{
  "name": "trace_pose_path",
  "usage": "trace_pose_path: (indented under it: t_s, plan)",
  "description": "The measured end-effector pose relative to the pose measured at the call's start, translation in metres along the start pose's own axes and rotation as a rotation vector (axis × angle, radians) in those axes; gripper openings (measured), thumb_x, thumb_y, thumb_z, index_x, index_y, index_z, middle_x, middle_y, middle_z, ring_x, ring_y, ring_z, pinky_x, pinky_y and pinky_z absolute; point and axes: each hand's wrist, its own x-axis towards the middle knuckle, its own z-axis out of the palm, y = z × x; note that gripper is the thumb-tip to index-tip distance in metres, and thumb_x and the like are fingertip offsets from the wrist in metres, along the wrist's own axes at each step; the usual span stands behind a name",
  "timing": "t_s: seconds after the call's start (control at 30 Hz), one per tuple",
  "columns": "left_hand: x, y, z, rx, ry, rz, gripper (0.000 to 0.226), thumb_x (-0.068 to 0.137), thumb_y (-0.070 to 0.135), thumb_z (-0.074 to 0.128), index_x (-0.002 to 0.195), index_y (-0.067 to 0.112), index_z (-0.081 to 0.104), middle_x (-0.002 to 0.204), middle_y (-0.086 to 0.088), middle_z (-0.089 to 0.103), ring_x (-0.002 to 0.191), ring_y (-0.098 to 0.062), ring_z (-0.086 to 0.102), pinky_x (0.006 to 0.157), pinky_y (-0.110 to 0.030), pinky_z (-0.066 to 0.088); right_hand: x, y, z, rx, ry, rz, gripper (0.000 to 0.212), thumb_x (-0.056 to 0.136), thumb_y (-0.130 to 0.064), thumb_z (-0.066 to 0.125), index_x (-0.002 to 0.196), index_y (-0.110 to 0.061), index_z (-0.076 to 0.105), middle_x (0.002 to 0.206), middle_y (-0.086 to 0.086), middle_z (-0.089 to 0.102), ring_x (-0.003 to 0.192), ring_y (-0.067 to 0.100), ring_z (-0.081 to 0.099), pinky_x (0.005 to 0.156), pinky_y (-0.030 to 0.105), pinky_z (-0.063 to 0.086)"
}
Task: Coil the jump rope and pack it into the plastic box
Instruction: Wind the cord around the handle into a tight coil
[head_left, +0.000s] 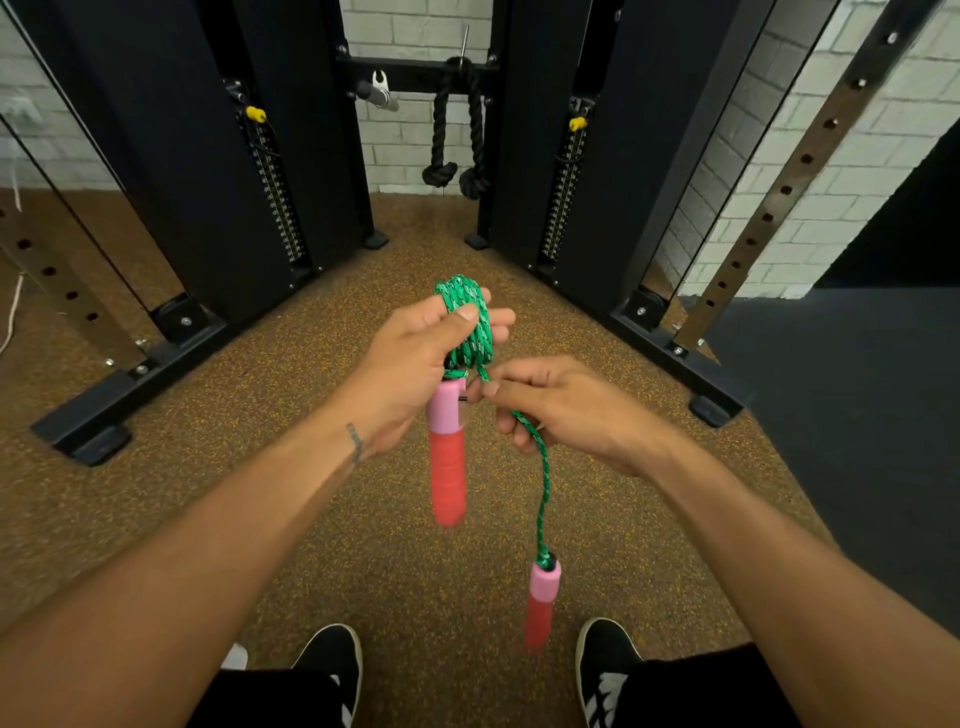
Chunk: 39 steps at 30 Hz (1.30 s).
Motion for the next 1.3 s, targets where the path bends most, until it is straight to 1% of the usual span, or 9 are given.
trace_pose_path:
  t_s: [0.2,0.33,0.47,0.6,0.7,0.8,1.0,1.13,1.3]
  plan:
    - [0.003,-0.005,-0.001,0.202,-0.033,-0.016,0.02,0.104,0.018,0.043,0.11,0.02,0.062,0.112,0.007,0.073,0.109,-0.011,0.067,0.089,-0.028,0.055,-0.006,-0.006,-0.004,-0.071,-0.033,-0.055,0.018,0.092,-0.03,0.067,0.081,-0.02,0.076,0.068,-0.004,0.063,0.059,0.007,0.057,0.058,0.024,0.048]
    - [0.005,-0.008,-0.004,0.327,-0.1,-0.073,0.027,0.102,0.029,0.048,0.116,0.012,0.063,0.114,-0.004,0.072,0.109,-0.023,0.068,0.095,-0.043,0.055,-0.008,-0.007,-0.008,-0.136,-0.001,-0.097,0.021,0.091,-0.025,0.068,0.081,-0.007,0.071,0.067,-0.021,0.066,0.055,0.009,0.048,0.053,0.022,0.039]
    - [0.005,-0.005,-0.004,0.395,-0.132,-0.101,0.031,0.1,0.034,0.05,0.119,0.012,0.061,0.122,-0.017,0.064,0.115,-0.036,0.061,0.088,-0.045,0.057,-0.006,-0.005,-0.012,-0.15,0.114,-0.179,0.018,0.084,-0.031,0.072,0.073,-0.017,0.068,0.077,0.006,0.069,0.077,0.026,0.066,0.062,0.033,0.042]
    - [0.003,-0.003,-0.005,0.511,-0.173,-0.113,0.053,0.084,0.056,0.052,0.112,0.012,0.061,0.116,-0.027,0.063,0.098,-0.039,0.064,0.094,-0.061,0.051,-0.002,-0.002,-0.012,-0.173,0.204,-0.224,0.013,0.08,-0.027,0.075,0.075,-0.018,0.068,0.067,-0.007,0.061,0.064,0.009,0.051,0.067,0.036,0.043]
    - [0.002,-0.004,-0.007,0.465,-0.23,-0.14,0.048,0.09,0.047,0.055,0.112,0.005,0.06,0.118,-0.03,0.061,0.091,-0.028,0.058,0.088,-0.053,0.049,0.001,-0.002,-0.013,-0.156,0.203,-0.257,0.017,0.077,-0.034,0.077,0.079,-0.02,0.068,0.075,0.0,0.068,0.07,0.018,0.057,0.073,0.047,0.049]
    - [0.004,-0.003,-0.009,0.375,-0.254,-0.164,0.031,0.098,0.026,0.055,0.111,0.0,0.065,0.116,-0.026,0.066,0.098,-0.026,0.059,0.101,-0.053,0.046,0.001,-0.001,-0.016,-0.101,0.162,-0.297,0.025,0.076,-0.042,0.081,0.085,-0.024,0.067,0.084,0.006,0.075,0.083,0.03,0.07,0.083,0.055,0.054]
    - [-0.003,-0.002,-0.006,0.221,-0.428,-0.198,0.032,0.1,0.024,0.049,0.121,0.006,0.064,0.103,-0.01,0.077,0.09,-0.013,0.07,0.081,-0.024,0.054,0.0,-0.005,-0.026,0.024,0.324,-0.377,0.036,0.07,-0.047,0.077,0.077,-0.022,0.053,0.066,-0.01,0.047,0.063,0.01,0.044,0.06,0.032,0.042]
    - [-0.009,-0.003,0.002,0.154,-0.599,-0.205,0.04,0.091,0.022,0.056,0.126,0.002,0.061,0.098,-0.003,0.075,0.087,-0.009,0.067,0.082,-0.02,0.052,0.001,-0.003,-0.038,0.09,0.398,-0.38,0.034,0.079,-0.048,0.073,0.079,-0.024,0.049,0.066,-0.012,0.045,0.065,0.011,0.042,0.063,0.036,0.04]
    - [-0.011,-0.001,0.006,0.319,-0.753,-0.235,0.043,0.088,0.031,0.061,0.122,0.005,0.063,0.104,-0.004,0.074,0.091,-0.008,0.067,0.08,-0.021,0.053,0.0,-0.005,-0.03,0.19,0.264,-0.384,0.028,0.091,-0.03,0.066,0.083,-0.019,0.042,0.058,-0.012,0.041,0.047,0.003,0.036,0.045,0.021,0.032]
